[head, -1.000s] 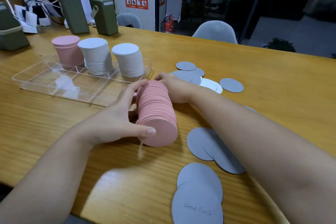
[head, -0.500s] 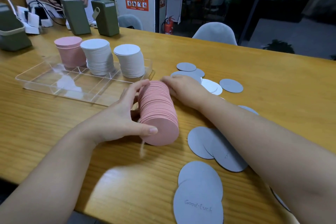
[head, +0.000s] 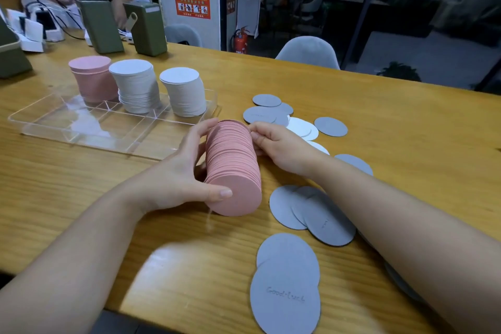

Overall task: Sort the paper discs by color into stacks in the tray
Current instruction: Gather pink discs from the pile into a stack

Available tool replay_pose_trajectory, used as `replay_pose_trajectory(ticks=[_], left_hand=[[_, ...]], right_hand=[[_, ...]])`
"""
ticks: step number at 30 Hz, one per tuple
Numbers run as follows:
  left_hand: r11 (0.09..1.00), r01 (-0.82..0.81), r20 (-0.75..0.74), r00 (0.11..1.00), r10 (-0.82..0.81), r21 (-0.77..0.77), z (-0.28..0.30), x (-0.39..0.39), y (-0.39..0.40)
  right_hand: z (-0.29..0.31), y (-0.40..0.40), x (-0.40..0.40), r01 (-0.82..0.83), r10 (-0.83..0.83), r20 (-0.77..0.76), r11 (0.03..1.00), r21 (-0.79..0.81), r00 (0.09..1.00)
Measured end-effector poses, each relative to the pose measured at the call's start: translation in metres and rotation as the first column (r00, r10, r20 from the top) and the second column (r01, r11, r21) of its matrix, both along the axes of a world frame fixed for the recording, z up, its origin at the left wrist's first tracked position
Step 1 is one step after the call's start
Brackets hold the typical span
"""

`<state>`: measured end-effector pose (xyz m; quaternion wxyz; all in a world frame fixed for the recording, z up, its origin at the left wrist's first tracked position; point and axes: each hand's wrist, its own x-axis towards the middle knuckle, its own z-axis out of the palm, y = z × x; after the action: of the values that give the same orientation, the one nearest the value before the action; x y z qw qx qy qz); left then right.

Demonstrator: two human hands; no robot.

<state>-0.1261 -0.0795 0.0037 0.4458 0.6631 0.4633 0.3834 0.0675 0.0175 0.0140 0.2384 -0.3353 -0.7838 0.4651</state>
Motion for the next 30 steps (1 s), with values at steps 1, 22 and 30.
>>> replay_pose_trajectory(ticks=[1, 22, 30], left_hand=[[1.000, -0.002, -0.001, 1.000, 0.002, 0.000, 0.000, 0.000, 0.000], [0.973, -0.187, 0.386, 0.894, 0.226, -0.137, 0.031, 0.003, -0.001], [0.842, -0.497, 0.346, 0.768, 0.539, -0.208, 0.055, -0.009, 0.015]], right_hand=[[0.002, -0.001, -0.002, -0.003, 0.003, -0.002, 1.000, -0.026, 1.000], [0.025, -0.048, -0.015, 0.025, -0.053, -0.242, 0.993, -0.118, 0.969], [0.051, -0.034, -0.081, 0.254, -0.321, -0.286, 0.935, -0.247, 0.903]])
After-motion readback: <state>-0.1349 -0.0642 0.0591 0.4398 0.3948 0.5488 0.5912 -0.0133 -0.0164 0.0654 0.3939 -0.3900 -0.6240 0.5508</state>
